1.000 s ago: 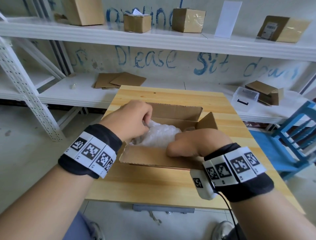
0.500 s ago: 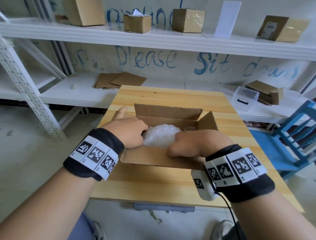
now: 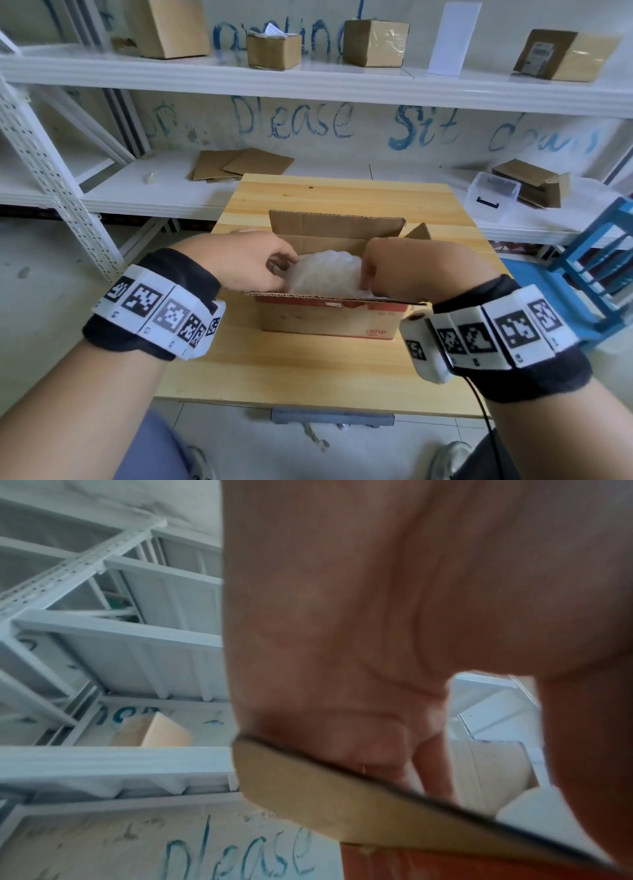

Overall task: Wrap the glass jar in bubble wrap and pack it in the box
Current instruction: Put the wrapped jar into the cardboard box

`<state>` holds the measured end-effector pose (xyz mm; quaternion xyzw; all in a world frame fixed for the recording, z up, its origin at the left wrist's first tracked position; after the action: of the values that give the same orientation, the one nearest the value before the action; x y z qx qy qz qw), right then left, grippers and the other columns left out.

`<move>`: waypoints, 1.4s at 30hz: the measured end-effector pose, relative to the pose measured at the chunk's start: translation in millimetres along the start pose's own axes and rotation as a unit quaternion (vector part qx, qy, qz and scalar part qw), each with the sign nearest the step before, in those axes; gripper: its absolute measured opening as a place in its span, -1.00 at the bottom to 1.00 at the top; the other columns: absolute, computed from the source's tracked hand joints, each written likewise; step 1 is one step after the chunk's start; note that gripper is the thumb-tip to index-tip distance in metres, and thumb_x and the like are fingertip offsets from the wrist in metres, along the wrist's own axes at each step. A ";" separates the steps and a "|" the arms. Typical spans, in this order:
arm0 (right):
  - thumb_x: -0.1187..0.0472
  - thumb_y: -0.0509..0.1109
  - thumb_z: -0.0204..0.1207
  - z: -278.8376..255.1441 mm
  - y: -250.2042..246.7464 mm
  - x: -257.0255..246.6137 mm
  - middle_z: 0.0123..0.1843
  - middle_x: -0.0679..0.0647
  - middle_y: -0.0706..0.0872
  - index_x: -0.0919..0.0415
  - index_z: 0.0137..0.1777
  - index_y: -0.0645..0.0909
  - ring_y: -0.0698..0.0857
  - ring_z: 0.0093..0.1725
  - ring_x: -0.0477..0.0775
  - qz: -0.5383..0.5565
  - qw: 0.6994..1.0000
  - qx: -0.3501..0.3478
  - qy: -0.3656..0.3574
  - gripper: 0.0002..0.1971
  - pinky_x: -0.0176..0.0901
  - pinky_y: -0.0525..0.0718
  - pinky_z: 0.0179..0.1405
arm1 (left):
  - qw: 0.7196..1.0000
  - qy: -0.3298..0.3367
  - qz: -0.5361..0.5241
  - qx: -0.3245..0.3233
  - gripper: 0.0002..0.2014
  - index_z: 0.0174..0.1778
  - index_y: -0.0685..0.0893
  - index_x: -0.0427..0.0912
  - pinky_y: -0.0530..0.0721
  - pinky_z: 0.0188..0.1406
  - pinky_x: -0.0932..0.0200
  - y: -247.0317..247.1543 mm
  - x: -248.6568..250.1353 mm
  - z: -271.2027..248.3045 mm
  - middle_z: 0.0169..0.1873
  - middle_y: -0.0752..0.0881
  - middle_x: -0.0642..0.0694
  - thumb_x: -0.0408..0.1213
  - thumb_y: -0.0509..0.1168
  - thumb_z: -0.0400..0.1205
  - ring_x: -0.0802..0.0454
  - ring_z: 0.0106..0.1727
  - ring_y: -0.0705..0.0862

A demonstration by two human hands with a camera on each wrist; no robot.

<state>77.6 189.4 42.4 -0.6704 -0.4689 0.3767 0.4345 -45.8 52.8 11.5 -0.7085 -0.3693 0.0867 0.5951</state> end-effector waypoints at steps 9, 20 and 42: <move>0.42 0.34 0.54 -7.9 -11.1 8.8 -0.20 0.06 0.65 0.18 -0.05 0.62 0.60 -0.34 0.00 -0.053 0.988 0.142 0.032 -0.87 -0.30 0.51 -0.40 | 0.994 -0.018 0.077 0.078 -0.82 -0.03 0.62 0.41 0.42 0.54 -0.11 9.2 -5.1 16.3 0.08 0.72 0.23 0.15 0.42 0.50 -0.04 0.35 0.54; 0.26 0.33 0.65 6.6 10.1 1.2 -0.34 -0.02 0.44 0.05 -0.38 0.33 0.53 -0.24 0.12 -0.009 0.999 -0.020 0.039 -0.62 -0.34 0.39 -0.40 | 0.993 -0.055 0.091 0.053 -0.76 0.11 0.66 0.44 0.13 0.71 -0.22 18.2 -15.1 21.3 0.50 0.53 0.12 0.19 0.40 0.52 -0.10 0.72 0.21; 0.28 0.16 0.76 15.8 17.8 8.5 0.14 0.22 0.67 0.24 0.32 0.59 0.52 0.04 0.13 0.019 0.994 -0.078 0.067 -0.75 -0.07 0.48 0.00 | 0.994 -0.066 0.074 0.043 -0.73 0.24 0.73 0.26 0.31 0.65 -0.15 9.7 5.1 4.6 0.53 0.51 0.05 0.03 0.41 0.62 -0.14 0.65 0.31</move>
<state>71.0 197.9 19.6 -0.7349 -0.4539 0.3013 0.4038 -40.7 59.4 3.0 -0.7002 -0.3502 0.1929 0.5915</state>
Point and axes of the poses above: each hand's wrist, its own z-axis towards the middle knuckle, its own y-axis out of the palm, x = y × z, the point moved 6 cm from there along z, towards the middle knuckle
